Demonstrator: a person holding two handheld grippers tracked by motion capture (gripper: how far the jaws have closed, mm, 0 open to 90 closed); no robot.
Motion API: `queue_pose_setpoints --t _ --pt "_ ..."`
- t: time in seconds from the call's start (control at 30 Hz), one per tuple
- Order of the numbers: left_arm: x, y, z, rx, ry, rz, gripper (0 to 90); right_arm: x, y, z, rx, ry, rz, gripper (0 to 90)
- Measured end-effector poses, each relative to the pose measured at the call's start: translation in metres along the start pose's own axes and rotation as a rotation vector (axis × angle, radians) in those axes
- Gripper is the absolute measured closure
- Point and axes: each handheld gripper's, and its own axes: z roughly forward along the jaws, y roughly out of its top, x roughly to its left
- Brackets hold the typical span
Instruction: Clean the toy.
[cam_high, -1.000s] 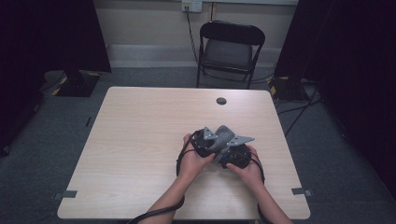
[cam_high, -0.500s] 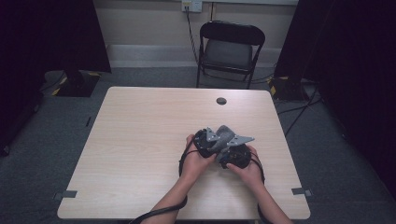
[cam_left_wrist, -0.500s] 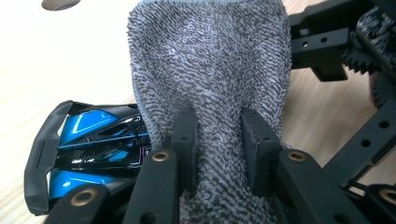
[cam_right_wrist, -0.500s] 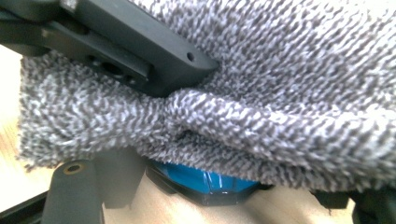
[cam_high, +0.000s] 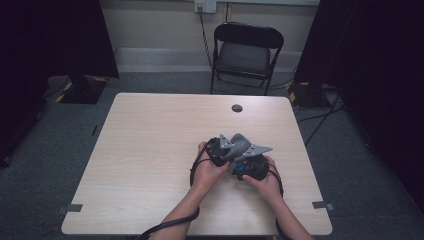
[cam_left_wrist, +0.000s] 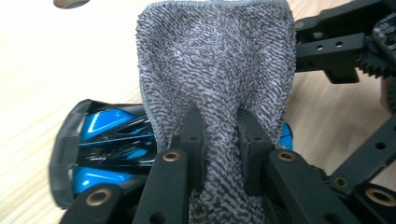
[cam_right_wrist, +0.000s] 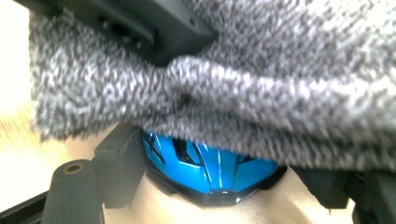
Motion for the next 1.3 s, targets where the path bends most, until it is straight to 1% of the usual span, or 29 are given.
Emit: queue_pose_setpoints --t 0.03,0.07,0.1,0.13,0.23,0.27,0.3,0.33,0.37,0.43,0.47,0.57,0.6,0.77,0.83,0.87,0.9,1.0,1.03,1.1,1.13,1.3 --pt "0.001 0.000 0.000 -0.002 0.010 0.001 76.0 0.000 0.000 0.000 0.000 0.000 0.000 24.8" --pt "0.005 0.001 -0.002 0.006 0.013 -0.002 76.0 0.000 0.000 0.000 0.000 0.000 0.000 24.8" --pt "0.005 0.001 -0.002 0.006 0.013 -0.002 76.0 0.000 0.000 0.000 0.000 0.000 0.000 24.8" --pt "0.006 0.001 -0.002 0.007 0.009 -0.017 76.0 0.000 0.000 0.000 0.000 0.000 0.000 24.8" --pt "0.009 0.001 -0.002 0.000 0.019 -0.024 75.9 0.000 0.000 0.000 0.000 0.000 0.000 24.8" --pt "0.012 0.001 -0.002 -0.004 0.017 -0.039 75.9 0.000 0.000 0.000 0.000 0.000 0.000 24.8" --pt "0.012 0.001 -0.002 -0.004 0.017 -0.039 75.9 0.000 0.000 0.000 0.000 0.000 0.000 24.8" --pt "0.013 0.001 -0.003 -0.007 0.025 -0.035 75.9 0.000 0.000 0.000 0.000 0.000 0.000 24.8" --pt "0.014 0.001 -0.003 -0.006 0.024 -0.044 75.9 0.000 0.000 0.000 0.000 0.000 0.000 24.8" --pt "0.017 0.001 -0.005 -0.005 0.035 -0.046 75.9 0.000 0.000 0.000 0.000 0.000 0.000 24.8" --pt "0.019 0.001 -0.005 -0.002 0.046 -0.044 75.9 0.000 0.000 0.000 0.000 0.000 0.000 24.8" --pt "0.028 0.000 -0.007 0.003 0.059 -0.053 75.9 0.000 0.000 0.000 0.000 0.000 0.000 24.8" --pt "0.029 -0.001 -0.008 0.002 0.055 -0.061 75.8 0.000 0.000 0.000 0.000 0.000 0.000 24.8" --pt "0.034 -0.001 -0.008 0.008 0.072 -0.065 75.8 0.000 0.000 0.000 0.000 0.000 0.000 24.8" --pt "0.036 -0.001 -0.008 0.007 0.075 -0.078 75.7 0.000 0.000 0.000 0.000 0.000 0.000 24.8" --pt "0.036 -0.001 -0.008 0.011 0.076 -0.078 75.7 0.000 0.000 0.000 0.000 0.000 0.000 24.8" --pt "0.038 0.000 -0.008 0.017 0.081 -0.069 75.7 0.000 0.000 0.000 0.000 0.000 0.000 24.8" --pt "0.039 0.001 -0.007 0.020 0.089 -0.076 75.7 0.000 0.000 0.000 0.000 0.000 0.000 24.8" --pt "0.041 0.001 -0.008 0.029 0.095 -0.070 75.7 0.000 0.000 0.000 0.000 0.000 0.000 24.8" --pt "0.043 0.002 -0.008 0.032 0.100 -0.070 75.7 0.000 0.000 0.000 0.000 0.000 0.000 24.8" --pt "0.044 0.001 -0.008 0.032 0.102 -0.077 75.7 0.000 0.000 0.000 0.000 0.000 0.000 24.8" --pt "0.047 0.000 -0.010 0.033 0.118 -0.074 75.7 0.000 0.000 0.000 0.000 0.000 0.000 24.8"
